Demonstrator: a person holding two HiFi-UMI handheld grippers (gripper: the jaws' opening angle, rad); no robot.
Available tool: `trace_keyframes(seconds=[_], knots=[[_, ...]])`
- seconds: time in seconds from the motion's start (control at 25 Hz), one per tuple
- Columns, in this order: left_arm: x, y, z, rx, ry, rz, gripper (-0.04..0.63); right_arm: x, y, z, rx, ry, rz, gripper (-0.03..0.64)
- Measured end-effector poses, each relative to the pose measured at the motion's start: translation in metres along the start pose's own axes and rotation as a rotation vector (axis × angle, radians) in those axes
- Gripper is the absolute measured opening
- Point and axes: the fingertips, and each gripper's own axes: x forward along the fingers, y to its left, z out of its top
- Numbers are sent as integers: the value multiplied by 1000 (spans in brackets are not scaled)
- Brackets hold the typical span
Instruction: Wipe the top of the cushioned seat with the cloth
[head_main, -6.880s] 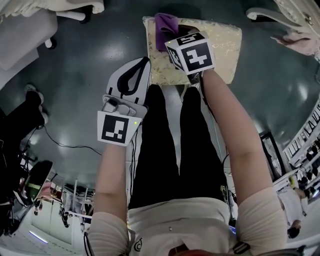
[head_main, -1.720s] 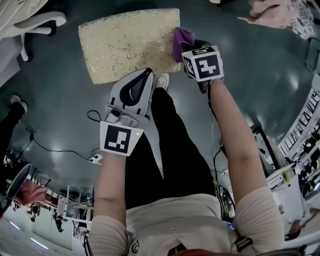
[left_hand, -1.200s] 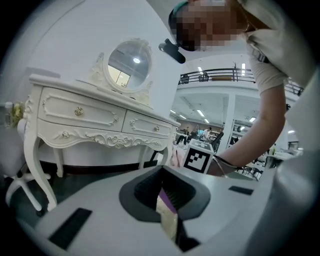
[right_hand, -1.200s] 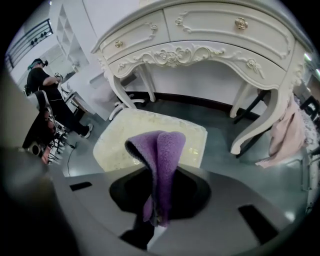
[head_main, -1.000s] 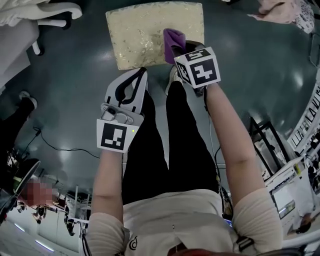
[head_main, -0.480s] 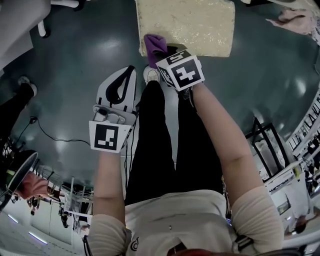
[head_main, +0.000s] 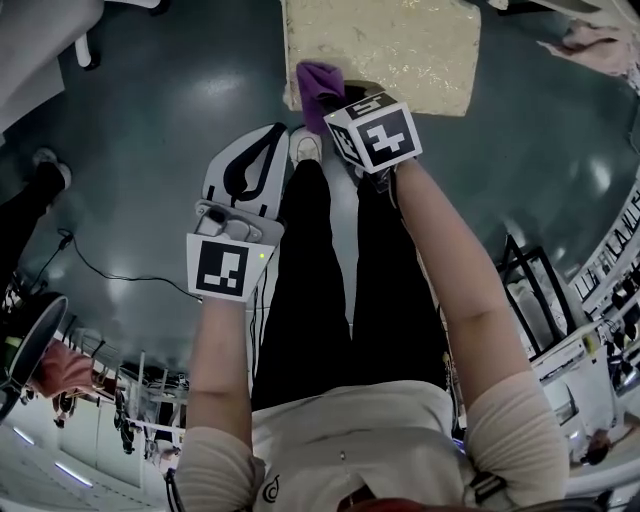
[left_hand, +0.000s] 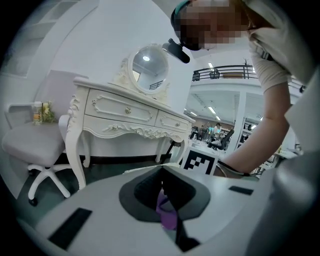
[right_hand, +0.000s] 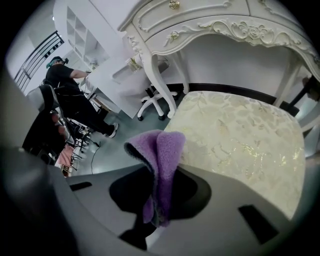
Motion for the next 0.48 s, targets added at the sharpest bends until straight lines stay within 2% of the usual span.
trace_keyframes(seconds=[0.24, 0.48], knots=[[14, -13, 1, 13, 9, -19, 14, -13, -23, -7, 2, 5, -3, 77], [39, -37, 5, -13, -13, -16, 14, -33, -59, -17, 33, -1, -26, 78]])
